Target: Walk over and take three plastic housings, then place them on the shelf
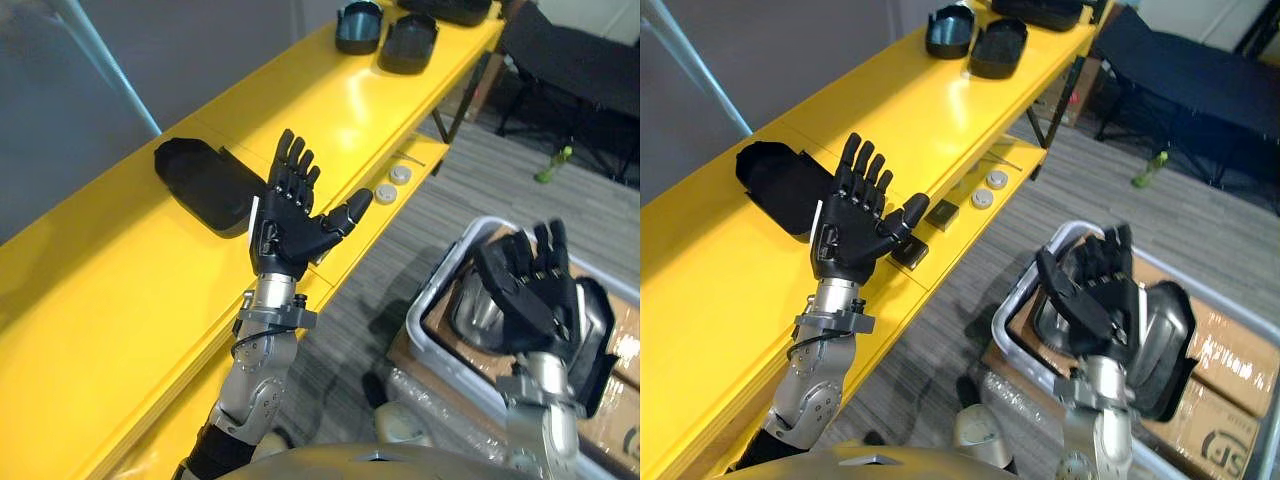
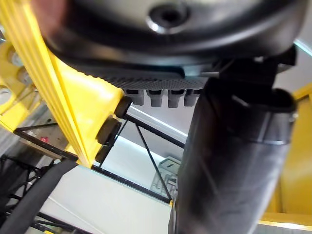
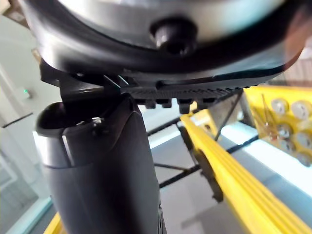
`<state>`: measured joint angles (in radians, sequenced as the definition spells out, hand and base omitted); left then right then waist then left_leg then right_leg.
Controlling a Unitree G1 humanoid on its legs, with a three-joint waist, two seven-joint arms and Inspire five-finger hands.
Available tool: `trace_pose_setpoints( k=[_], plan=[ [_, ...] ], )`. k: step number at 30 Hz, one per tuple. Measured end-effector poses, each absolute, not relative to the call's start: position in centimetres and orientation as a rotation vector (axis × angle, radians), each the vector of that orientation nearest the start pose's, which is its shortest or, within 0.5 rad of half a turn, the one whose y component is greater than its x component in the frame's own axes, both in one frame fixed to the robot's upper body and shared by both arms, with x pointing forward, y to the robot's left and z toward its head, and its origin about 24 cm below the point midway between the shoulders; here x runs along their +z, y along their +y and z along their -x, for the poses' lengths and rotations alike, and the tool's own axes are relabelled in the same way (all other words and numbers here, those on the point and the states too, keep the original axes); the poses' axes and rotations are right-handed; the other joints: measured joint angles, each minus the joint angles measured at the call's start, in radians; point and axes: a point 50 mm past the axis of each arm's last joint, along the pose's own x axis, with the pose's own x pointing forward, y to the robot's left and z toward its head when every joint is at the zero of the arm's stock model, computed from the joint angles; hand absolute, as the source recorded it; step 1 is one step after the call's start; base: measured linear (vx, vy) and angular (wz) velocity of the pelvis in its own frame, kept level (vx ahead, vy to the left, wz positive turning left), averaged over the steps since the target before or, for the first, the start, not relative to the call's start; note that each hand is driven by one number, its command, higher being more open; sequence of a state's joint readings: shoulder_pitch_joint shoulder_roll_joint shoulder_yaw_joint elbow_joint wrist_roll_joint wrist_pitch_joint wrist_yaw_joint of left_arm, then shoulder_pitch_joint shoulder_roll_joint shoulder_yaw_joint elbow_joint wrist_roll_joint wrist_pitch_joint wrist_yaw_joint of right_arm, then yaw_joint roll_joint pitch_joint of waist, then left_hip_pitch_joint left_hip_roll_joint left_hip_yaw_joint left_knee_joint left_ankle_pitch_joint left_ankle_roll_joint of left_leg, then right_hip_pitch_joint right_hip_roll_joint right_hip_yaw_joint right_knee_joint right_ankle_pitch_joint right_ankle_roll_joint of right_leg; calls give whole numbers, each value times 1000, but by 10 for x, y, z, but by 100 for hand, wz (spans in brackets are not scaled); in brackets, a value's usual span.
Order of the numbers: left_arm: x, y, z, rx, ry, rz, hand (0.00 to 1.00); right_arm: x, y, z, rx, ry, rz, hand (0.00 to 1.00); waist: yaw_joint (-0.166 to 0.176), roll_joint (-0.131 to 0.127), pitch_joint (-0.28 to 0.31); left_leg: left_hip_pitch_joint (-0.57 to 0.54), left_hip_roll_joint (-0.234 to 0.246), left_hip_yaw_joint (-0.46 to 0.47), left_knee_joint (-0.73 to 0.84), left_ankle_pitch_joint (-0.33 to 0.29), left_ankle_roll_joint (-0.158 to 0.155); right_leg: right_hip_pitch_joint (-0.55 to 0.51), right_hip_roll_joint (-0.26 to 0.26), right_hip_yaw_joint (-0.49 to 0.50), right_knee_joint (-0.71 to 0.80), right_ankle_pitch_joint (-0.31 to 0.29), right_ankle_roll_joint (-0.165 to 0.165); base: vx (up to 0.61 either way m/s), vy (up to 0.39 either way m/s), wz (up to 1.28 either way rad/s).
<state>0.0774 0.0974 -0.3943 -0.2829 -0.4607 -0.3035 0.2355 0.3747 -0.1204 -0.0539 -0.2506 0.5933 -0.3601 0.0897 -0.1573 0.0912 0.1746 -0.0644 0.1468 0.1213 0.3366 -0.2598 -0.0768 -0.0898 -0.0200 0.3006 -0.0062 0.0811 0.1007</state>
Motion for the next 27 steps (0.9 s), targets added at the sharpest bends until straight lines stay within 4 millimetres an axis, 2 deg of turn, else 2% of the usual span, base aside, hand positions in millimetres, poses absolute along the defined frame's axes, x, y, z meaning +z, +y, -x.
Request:
trace_pose_setpoints(
  k=[2, 4, 5, 6, 9, 10, 11, 12, 13, 14, 15, 16, 17, 18, 19, 20, 21, 22, 23, 24, 25, 26, 27],
  plan=[
    [98, 103, -216, -111, -318, 517, 100, 57, -200, -177, -123, -271, -419, 100, 14, 7, 9, -10, -15, -18, 36, -22, 4, -16, -2, 5, 36, -4, 7, -66, 177, -26],
    [100, 111, -212, -103, -339, 510, 100, 49, -192, -177, -132, -219, -428, 100, 37, 0, 16, -34, -25, -24, 73, -26, 0, -54, -4, 7, 88, -18, 18, -70, 120, -6],
    [103, 115, -211, -92, -359, 508, 100, 44, -189, -177, -141, -191, -439, 100, 58, -19, 34, -34, -36, -40, 81, -26, 0, -66, -4, 5, 113, -19, 19, -57, 78, -14],
    [103, 119, -209, -76, -374, 512, 100, 41, -186, -174, -153, -174, -456, 100, 59, -39, 51, -30, -46, -42, 84, -25, 2, -66, -10, 3, 130, -17, 21, -77, 95, -16],
    [102, 122, -202, -75, -368, 511, 100, 35, -181, -167, -176, -158, -499, 100, 59, -71, 75, -16, -63, -34, 99, -32, 20, -65, -24, -20, 146, -6, 38, -81, 72, -23],
    [100, 123, -200, -75, -358, 505, 100, 34, -175, -166, -157, -152, -527, 100, 72, -87, 86, -1, -70, -5, 103, -33, 34, -65, -35, -69, 143, 15, 48, -174, 47, -70],
    [98, 124, -200, -72, -350, 498, 100, 36, -170, -170, -122, -163, -560, 100, 79, -84, 93, -3, -54, 18, 103, -28, 51, -59, -36, -88, 89, 80, 69, -220, 32, -75],
    [99, 124, -200, -75, -354, 495, 100, 39, -165, -175, -95, -175, -568, 100, 84, -74, 97, -8, -40, 43, 97, -20, 60, -53, -47, -111, 58, 109, 79, -292, 86, -70],
    [100, 123, -201, -88, -361, 491, 100, 46, -154, -185, -27, -205, -579, 100, 86, -70, 98, -19, -22, 67, 94, -6, 64, -99, -55, -199, 228, 11, -8, -228, 92, -59],
    [101, 123, -201, -98, -362, 488, 100, 53, -141, -197, 51, -230, -569, 100, 98, -61, 100, -29, -4, 83, 88, 12, 61, -128, -80, -261, 391, -83, -32, -228, 83, -51],
    [101, 122, -201, -102, -362, 488, 100, 55, -135, -203, 83, -238, -557, 100, 102, -55, 102, -32, 9, 85, 89, 18, 58, -132, -98, -283, 453, -113, -35, -139, -9, -41],
    [101, 122, -201, -112, -362, 489, 100, 57, -121, -214, 131, -234, -525, 100, 123, -43, 105, -38, 38, 91, 94, 28, 46, -115, -141, -316, 548, -157, -64, -202, -139, -34],
    [100, 122, -201, -119, -362, 498, 100, 55, -108, -222, 155, -212, -508, 100, 143, -29, 100, -55, 77, 92, 110, 34, 32, -89, -199, -347, 605, -170, -85, -162, -180, -35],
    [101, 122, -202, -125, -362, 509, 100, 53, -104, -224, 156, -199, -493, 100, 155, -25, 98, -64, 94, 92, 118, 34, 23, -77, -231, -359, 620, -172, -90, -180, -275, -41],
    [101, 123, -202, -133, -364, 525, 100, 51, -96, -228, 150, -183, -481, 100, 178, -24, 98, -79, 128, 94, 134, 32, 1, -50, -298, -379, 623, -170, -92, -133, -303, -45],
    [100, 124, -202, -134, -361, 536, 100, 50, -94, -229, 135, -177, -474, 100, 190, -26, 97, -93, 156, 95, 149, 34, -25, -37, -340, -391, 615, -168, -93, -149, -433, -62],
    [98, 126, -203, -135, -348, 552, 100, 49, -93, -228, 116, -174, -459, 100, 198, -32, 94, -107, 194, 97, 169, 47, -68, -25, -378, -401, 597, -165, -83, -110, -424, -55],
    [96, 126, -203, -132, -337, 561, 100, 46, -93, -227, 106, -162, -455, 100, 198, -38, 91, -107, 213, 99, 171, 53, -90, -18, -387, -406, 578, -160, -68, -92, -523, -58],
    [90, 127, -204, -117, -312, 572, 100, 37, -95, -219, 78, -122, -462, 100, 183, -69, 73, -106, 253, 99, 149, 87, -144, 14, -382, -427, 485, -124, 12, -59, -487, -38],
    [89, 128, -204, -109, -307, 572, 100, 34, -95, -216, 70, -104, -469, 100, 176, -84, 64, -105, 261, 98, 131, 109, -162, 21, -376, -448, 447, -128, 52, -58, -690, -35],
    [87, 124, -205, -95, -295, 591, 100, 26, -102, -210, 47, -69, -458, 100, 156, -111, 42, -105, 279, 69, 85, 158, -163, 45, -348, -495, 427, -252, 158, -28, -754, -20],
    [84, 118, -205, -91, -278, 616, 100, 20, -112, -207, 17, -46, -435, 100, 142, -90, 40, -110, 310, 22, 47, 205, -123, 42, -303, -522, 426, -304, 158, -31, -878, -2],
    [78, 103, -205, -108, -230, 661, 100, 10, -134, -198, -50, -1, -388, 100, 110, -50, 36, -125, 344, -20, 9, 300, -30, 43, -248, -546, 435, -317, 127, -2, -1038, -59]
  ],
)
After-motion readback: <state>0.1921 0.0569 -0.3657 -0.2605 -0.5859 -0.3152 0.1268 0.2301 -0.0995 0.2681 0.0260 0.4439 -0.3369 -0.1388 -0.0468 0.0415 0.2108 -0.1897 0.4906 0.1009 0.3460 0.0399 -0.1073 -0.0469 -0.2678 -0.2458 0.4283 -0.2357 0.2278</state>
